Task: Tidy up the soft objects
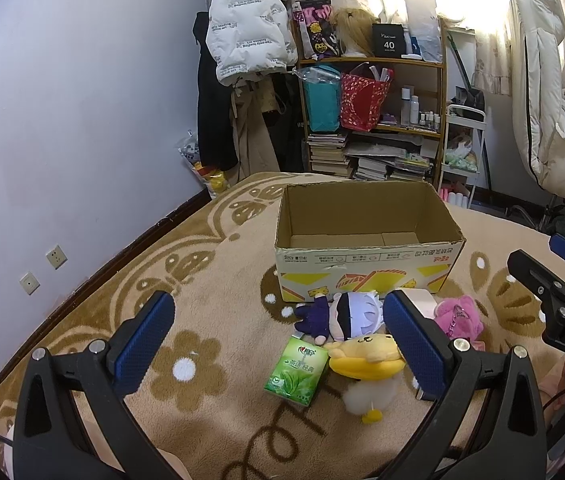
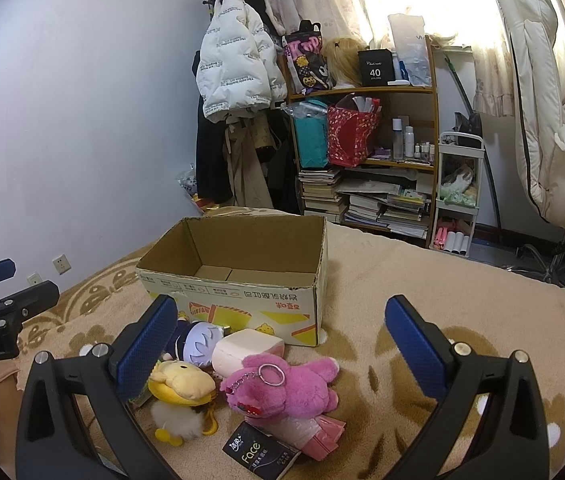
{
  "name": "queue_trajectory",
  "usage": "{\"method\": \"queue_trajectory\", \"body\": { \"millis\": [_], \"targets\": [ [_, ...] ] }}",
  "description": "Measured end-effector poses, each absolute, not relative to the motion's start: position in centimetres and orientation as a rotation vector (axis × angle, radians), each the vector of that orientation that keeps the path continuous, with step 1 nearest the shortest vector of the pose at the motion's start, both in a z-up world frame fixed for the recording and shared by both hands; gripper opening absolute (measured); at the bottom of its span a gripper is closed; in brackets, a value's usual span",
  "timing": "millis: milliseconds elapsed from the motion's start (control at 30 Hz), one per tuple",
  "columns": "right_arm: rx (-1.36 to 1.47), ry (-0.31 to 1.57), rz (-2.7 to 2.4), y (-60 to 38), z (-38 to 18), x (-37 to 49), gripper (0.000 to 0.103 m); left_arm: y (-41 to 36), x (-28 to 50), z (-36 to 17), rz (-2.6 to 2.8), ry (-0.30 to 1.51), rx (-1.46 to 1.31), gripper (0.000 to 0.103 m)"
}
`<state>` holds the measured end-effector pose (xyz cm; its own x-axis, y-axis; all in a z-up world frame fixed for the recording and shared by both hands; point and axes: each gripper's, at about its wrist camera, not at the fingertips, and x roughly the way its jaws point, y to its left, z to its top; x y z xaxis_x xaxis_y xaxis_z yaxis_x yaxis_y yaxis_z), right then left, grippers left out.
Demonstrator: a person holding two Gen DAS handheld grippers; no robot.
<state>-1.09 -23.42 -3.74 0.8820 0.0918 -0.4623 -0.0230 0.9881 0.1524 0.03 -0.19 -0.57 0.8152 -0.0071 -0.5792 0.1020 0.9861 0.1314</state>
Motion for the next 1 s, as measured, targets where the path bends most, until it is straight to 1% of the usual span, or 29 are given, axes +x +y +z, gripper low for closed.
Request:
{"method": "queue_trajectory", "body": {
  "millis": [1000],
  "targets": [
    [0.145, 0.491, 0.059, -23.47, -3.8, -1.19, 0.103, -0.27, 0.0, -0.94, -0.054, 0.62, 0.163, 0.103]
  ]
}}
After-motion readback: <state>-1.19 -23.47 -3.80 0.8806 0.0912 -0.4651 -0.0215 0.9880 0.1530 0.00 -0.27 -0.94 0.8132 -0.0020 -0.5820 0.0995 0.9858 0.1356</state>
